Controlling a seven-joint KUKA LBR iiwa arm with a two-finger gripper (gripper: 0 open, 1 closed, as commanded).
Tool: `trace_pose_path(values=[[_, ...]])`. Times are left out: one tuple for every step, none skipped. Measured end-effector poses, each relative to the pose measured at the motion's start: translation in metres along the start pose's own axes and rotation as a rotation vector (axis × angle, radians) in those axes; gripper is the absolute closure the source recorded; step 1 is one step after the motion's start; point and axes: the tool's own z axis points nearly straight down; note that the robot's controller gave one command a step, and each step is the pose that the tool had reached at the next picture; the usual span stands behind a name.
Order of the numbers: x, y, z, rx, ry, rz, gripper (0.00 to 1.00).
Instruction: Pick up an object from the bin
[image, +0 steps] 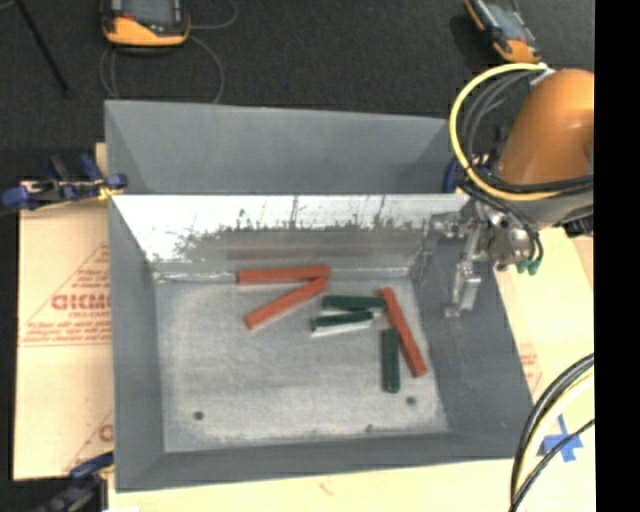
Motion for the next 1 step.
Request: trace_pose_path(values=[[0.0000, 0.0000, 0.0000, 0.000, 0.000, 0.000, 0.00]])
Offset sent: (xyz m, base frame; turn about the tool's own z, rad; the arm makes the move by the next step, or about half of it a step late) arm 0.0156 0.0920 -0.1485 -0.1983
